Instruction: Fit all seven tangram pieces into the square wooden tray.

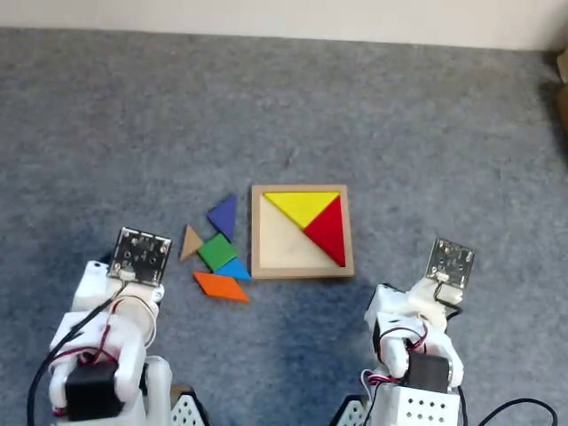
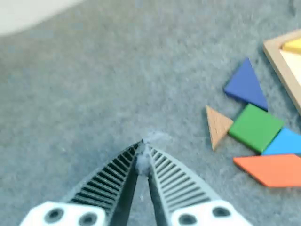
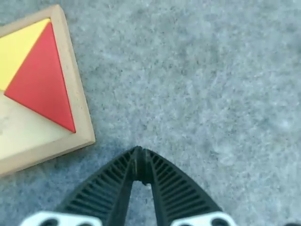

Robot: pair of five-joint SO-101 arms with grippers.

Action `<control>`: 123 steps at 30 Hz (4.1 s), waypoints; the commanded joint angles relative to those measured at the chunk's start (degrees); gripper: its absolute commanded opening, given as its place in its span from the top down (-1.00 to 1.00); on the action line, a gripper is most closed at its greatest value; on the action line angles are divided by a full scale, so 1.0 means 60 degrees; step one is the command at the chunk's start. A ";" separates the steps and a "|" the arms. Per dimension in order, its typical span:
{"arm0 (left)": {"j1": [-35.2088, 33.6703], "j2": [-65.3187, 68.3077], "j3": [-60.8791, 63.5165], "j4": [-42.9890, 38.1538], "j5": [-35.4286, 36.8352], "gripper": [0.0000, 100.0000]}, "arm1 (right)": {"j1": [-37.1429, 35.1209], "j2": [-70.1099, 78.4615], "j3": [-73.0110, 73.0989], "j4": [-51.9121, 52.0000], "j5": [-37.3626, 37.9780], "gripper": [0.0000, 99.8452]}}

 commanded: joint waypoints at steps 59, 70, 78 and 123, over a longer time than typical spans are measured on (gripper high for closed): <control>0.1355 2.0505 -1.2168 0.0835 0.1963 0.54 | 0.0110 0.0081 0.1033 -0.0154 0.0103 0.99; 0.1179 2.0608 -1.1070 0.0527 0.1949 0.54 | 0.0110 0.0081 0.1033 -0.0154 0.0103 0.99; 0.0945 2.0623 -1.0454 -0.0264 0.1949 0.54 | 0.0110 0.0066 0.1033 0.0095 0.0117 0.99; 0.3802 1.7868 -1.0894 0.0777 0.2755 0.77 | 0.0110 -0.0007 0.1033 0.0212 0.0117 0.99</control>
